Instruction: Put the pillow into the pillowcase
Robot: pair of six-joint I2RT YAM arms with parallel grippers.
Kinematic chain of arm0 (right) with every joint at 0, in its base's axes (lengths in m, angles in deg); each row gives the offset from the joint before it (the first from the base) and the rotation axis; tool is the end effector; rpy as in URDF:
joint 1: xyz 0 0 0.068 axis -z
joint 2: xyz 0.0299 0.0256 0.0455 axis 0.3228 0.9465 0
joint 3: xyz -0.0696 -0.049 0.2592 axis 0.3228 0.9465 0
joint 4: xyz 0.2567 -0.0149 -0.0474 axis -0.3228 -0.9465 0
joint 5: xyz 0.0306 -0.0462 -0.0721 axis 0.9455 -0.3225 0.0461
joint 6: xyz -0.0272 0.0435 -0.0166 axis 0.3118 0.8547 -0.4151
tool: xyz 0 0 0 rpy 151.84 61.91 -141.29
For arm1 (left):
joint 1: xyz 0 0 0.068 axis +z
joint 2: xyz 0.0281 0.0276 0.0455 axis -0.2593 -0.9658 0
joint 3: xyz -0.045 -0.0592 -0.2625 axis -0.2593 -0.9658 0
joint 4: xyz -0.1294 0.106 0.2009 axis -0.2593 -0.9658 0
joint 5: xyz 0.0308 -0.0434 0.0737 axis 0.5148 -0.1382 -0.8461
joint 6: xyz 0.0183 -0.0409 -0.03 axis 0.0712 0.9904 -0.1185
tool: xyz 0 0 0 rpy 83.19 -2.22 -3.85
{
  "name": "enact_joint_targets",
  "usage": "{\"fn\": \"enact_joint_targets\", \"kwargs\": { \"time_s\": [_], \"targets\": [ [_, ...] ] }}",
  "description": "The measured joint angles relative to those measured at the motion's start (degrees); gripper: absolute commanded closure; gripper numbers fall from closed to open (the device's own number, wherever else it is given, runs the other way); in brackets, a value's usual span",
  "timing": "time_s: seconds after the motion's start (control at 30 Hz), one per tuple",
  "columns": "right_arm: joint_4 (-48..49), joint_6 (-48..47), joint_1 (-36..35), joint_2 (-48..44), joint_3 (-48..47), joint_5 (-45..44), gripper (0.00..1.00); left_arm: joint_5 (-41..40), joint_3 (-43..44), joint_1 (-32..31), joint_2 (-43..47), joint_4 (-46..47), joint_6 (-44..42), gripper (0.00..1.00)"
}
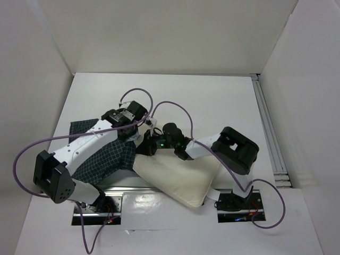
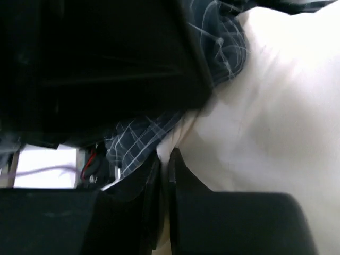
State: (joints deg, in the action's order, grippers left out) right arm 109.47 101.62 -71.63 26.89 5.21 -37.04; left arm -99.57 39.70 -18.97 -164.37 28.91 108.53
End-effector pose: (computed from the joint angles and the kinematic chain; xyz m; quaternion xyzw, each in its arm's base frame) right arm 0.2169 0.3137 0.1772 -0.3095 0.6932 0.5491 0.3496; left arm 0.2364 -0.1430 0.2893 -0.1593 0.9426 -0.0041 0.2935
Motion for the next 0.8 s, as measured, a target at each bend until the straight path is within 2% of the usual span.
{"fn": "enact_joint_targets", "kwargs": {
  "time_s": [0.03,0.1,0.13,0.17,0.23,0.27,0.33,0.37,0.43,0.6,0.63,0.8],
  "targets": [
    [-0.2,-0.1,0.0,0.6,-0.6,1.2,0.77,0.1,-0.2,0.2,-0.1,-0.5,0.0,0.38],
    [-1.7,-0.6,-0.2,1.6,-1.8,2.7,0.64,-0.2,-0.2,0.2,-0.1,-1.4,-0.5,0.0],
    [-2.8,-0.8,-0.2,1.5,-1.8,2.7,0.57,-1.7,-0.1,0.6,0.1,-3.7,-0.4,0.0],
    [-4.0,-1.4,-0.2,1.4,-1.9,2.1,0.39,-3.0,0.4,1.3,0.3,-6.1,0.6,0.0],
    [-6.8,-2.7,-0.4,0.1,-2.1,0.4,0.28,-4.0,2.1,1.6,0.5,-8.3,1.0,0.0],
    [-8.9,-3.6,-0.7,-1.5,-2.1,-0.9,0.12,-4.4,3.7,1.5,0.6,-8.9,1.4,0.0],
    [-12.9,-5.5,-1.0,-4.9,-2.3,-3.6,0.1,-4.5,6.3,2.1,1.1,-8.8,1.3,0.0],
    [-15.8,-6.6,-1.1,-6.8,-2.7,-5.0,0.03,-4.5,8.0,2.7,1.4,-8.6,0.7,0.0],
    [-21.2,-8.7,-1.2,-9.2,-5.1,-7.3,0.0,-4.6,10.5,5.0,1.7,-7.9,-0.3,0.0],
    [-30.7,-13.6,0.2,-10.2,-13.3,-11.4,0.0,-2.1,15.6,15.5,-2.4,-5.0,-6.3,0.02],
    [-32.7,-14.4,1.7,-10.1,-14.3,-12.1,0.0,-0.5,16.2,17.9,-4.4,-4.0,-7.6,0.08],
    [-37.9,-17.5,12.0,-7.1,-17.6,-9.0,0.0,4.9,16.8,23.3,-16.5,-0.5,-13.4,0.05]
  ]
}}
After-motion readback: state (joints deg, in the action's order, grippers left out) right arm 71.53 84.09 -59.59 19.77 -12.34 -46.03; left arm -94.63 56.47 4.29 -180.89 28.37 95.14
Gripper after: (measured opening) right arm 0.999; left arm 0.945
